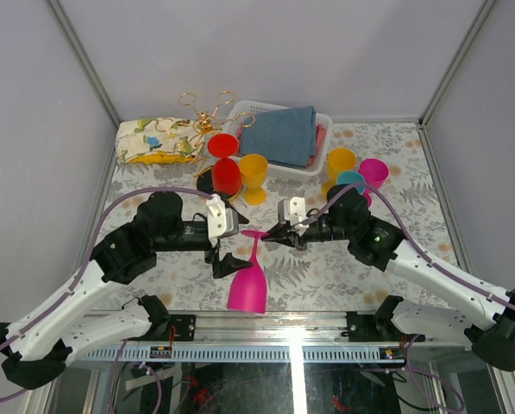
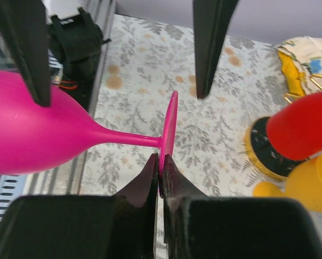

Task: Place the wine glass upside down on the wine glass rack
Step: Adjust the wine glass.

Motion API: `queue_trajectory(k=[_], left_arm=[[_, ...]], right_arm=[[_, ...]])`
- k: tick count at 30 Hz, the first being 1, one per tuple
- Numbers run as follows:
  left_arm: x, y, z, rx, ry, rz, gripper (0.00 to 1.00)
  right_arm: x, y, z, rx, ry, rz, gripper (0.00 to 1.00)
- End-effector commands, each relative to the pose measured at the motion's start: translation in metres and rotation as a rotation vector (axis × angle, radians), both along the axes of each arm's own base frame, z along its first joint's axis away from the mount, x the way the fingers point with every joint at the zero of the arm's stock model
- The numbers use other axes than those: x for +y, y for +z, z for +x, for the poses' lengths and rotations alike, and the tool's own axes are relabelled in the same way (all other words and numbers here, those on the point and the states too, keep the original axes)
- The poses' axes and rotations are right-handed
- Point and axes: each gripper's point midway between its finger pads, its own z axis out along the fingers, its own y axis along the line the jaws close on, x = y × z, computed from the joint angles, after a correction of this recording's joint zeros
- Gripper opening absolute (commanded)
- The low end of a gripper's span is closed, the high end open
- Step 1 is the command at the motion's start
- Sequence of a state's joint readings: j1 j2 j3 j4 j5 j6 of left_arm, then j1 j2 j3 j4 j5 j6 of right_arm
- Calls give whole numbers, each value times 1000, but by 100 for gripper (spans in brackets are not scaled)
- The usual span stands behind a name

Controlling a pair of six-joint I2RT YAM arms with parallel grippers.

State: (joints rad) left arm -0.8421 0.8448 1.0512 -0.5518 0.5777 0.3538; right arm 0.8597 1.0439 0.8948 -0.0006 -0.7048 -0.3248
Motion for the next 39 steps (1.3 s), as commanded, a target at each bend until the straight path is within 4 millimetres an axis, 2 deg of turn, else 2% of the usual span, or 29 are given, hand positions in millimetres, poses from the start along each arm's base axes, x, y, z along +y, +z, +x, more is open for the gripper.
queue_trajectory(k=[1,4,9,13,20,24,30,35,39], left_arm=[[6,36,9,-5,117,-106,100],[12,37,20,38,230,-136,100],[16,27,31,148,360,-189,100],[14,17,37,233,423,-241,100],[6,8,41,322,446,-324,100],[7,7,44,304,455,-333,99],[0,13,43,260,404,-370,77],[-3,21,46,237,398,-413,73],[-5,28,47,220,389,-431,63]], right_arm=[[-7,19,23,-174,-116,20,0],[-12,16,38,-277,-211,14,0],[-19,29,54,-463,-316,69,0],[-23,43,59,-583,-372,102,0],[-17,62,53,-747,-391,75,0],[-14,77,47,-763,-392,110,0],[-5,99,35,-666,-373,183,0],[-3,108,29,-638,-371,234,0],[0,108,28,-625,-368,243,0]])
